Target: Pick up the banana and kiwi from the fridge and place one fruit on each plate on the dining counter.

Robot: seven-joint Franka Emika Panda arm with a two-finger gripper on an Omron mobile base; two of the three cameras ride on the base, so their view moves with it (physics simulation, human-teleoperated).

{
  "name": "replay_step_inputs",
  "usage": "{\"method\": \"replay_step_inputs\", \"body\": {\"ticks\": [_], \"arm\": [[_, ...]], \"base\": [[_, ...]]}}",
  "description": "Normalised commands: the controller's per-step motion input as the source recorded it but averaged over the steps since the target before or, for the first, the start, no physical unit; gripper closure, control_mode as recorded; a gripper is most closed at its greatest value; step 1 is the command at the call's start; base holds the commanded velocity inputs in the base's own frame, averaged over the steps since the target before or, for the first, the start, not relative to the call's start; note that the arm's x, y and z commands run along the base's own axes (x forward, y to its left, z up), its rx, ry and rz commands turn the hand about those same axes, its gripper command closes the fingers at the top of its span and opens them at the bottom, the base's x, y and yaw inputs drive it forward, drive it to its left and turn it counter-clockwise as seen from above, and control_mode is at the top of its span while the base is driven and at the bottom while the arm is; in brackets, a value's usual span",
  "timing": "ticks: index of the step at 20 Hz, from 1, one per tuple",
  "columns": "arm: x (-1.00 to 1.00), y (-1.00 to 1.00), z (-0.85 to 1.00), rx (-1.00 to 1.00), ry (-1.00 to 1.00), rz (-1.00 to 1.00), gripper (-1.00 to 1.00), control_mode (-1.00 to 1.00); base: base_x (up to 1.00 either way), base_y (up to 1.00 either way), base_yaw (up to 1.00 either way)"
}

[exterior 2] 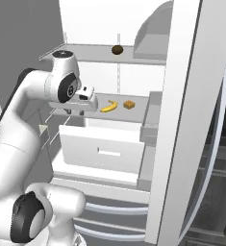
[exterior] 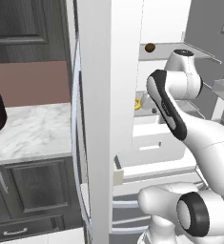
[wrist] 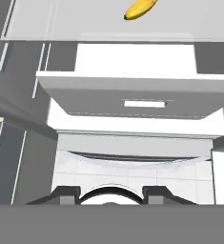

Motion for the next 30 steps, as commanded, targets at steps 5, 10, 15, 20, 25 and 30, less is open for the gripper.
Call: {"method": "replay_step_inputs", "body": {"ticks": [5, 10, 15, 20, 25, 30], "arm": [[0.14, -0.09, -0.23, 0.0, 0.0, 0.0, -1.0, -1.0], [0.71, 0.07, -0.35, 0.0, 0.0, -0.02, -1.0, -1.0], [0.3, 0.21, -0.05, -0.01, -0.01, -0.2, -1.0, -1.0], [0.33, -0.11, -0.11, 0.09, 0.0, -0.22, -1.0, -1.0], [0.45, -0.13, -0.01, 0.1, 0.0, -0.14, -1.0, -1.0], [0.48, -0.11, -0.16, 0.01, 0.0, -0.01, -1.0, -1.0]], "base": [[0.0, 0.0, 0.0], [0.0, 0.0, 0.0], [0.0, 0.0, 0.0], [0.0, 0.0, 0.0], [0.0, 0.0, 0.0], [0.0, 0.0, 0.0]]}}
